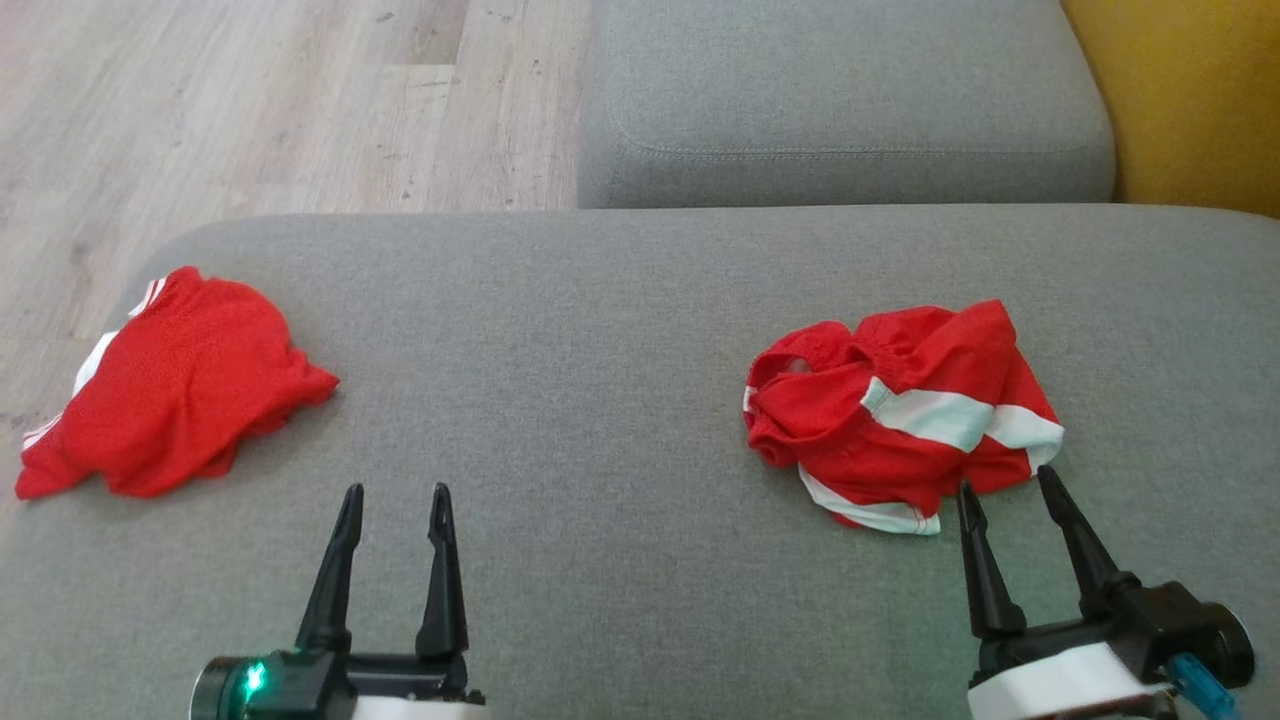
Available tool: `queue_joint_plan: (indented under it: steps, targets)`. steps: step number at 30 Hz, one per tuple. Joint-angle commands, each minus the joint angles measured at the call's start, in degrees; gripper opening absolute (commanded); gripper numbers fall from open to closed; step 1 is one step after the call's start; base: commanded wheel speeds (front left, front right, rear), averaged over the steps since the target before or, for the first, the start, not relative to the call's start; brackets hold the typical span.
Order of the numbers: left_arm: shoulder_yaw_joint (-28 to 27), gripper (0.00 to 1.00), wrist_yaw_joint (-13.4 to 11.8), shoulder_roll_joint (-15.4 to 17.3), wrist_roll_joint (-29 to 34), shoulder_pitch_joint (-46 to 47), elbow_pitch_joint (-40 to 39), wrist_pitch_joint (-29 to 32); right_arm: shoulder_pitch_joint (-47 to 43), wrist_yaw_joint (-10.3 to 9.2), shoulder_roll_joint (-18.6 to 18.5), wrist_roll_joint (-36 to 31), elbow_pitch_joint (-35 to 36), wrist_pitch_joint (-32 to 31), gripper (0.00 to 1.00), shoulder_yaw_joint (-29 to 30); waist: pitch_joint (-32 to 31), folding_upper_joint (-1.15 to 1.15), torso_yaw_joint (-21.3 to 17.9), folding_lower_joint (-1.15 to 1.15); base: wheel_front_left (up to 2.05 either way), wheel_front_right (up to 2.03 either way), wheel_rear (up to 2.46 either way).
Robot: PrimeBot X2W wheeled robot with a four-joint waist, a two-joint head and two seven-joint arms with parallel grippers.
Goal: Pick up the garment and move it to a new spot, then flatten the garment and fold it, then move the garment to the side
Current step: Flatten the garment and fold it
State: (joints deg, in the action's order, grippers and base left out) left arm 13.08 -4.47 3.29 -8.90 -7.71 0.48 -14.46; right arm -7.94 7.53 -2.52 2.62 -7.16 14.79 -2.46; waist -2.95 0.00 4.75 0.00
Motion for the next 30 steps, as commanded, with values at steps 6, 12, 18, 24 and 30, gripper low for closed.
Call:
queue_joint_plan:
  steps: [6, 12, 18, 24, 30]
  targets:
    - [-1.27, 1.00, 0.21, -0.41, 0.78, 1.29, -1.07, -0.53, 0.88, -0.04, -0.36, 0.40, 2.03, 0.21, 1.00, -1.70, -0.27, 0.00, 0.27, 0.00, 0.00, 0.00, 0.00]
    - [-1.14, 1.00, 0.19, -0.41, 0.90, 1.04, -0.34, -0.53, 0.98, -0.04, -0.36, 0.32, 2.08, 0.21, 1.00, -2.12, -0.16, 0.00, 0.08, 0.00, 0.00, 0.00, 0.00]
    - [-0.55, 1.00, 0.30, -0.41, -0.39, 1.23, 1.04, -0.53, 1.27, -0.04, -0.36, -0.20, 2.28, 0.21, 1.00, -2.80, 0.98, 0.00, -2.58, 0.00, 0.00, 0.00, 0.00]
    - [1.66, 1.00, 2.32, -0.41, -3.53, 3.08, 3.59, -0.53, 2.18, -0.04, -0.36, -0.65, 2.43, 0.21, 1.00, -3.20, 2.75, 0.00, -7.65, 0.00, 0.00, 0.00, 0.00]
    - [5.25, 1.00, 4.67, -0.41, -5.78, 7.69, 6.38, -0.53, 3.30, -0.04, -0.36, -1.00, 2.79, 0.21, 1.00, -4.17, 5.19, 0.00, -13.20, 0.00, 0.00, 0.00, 0.00]
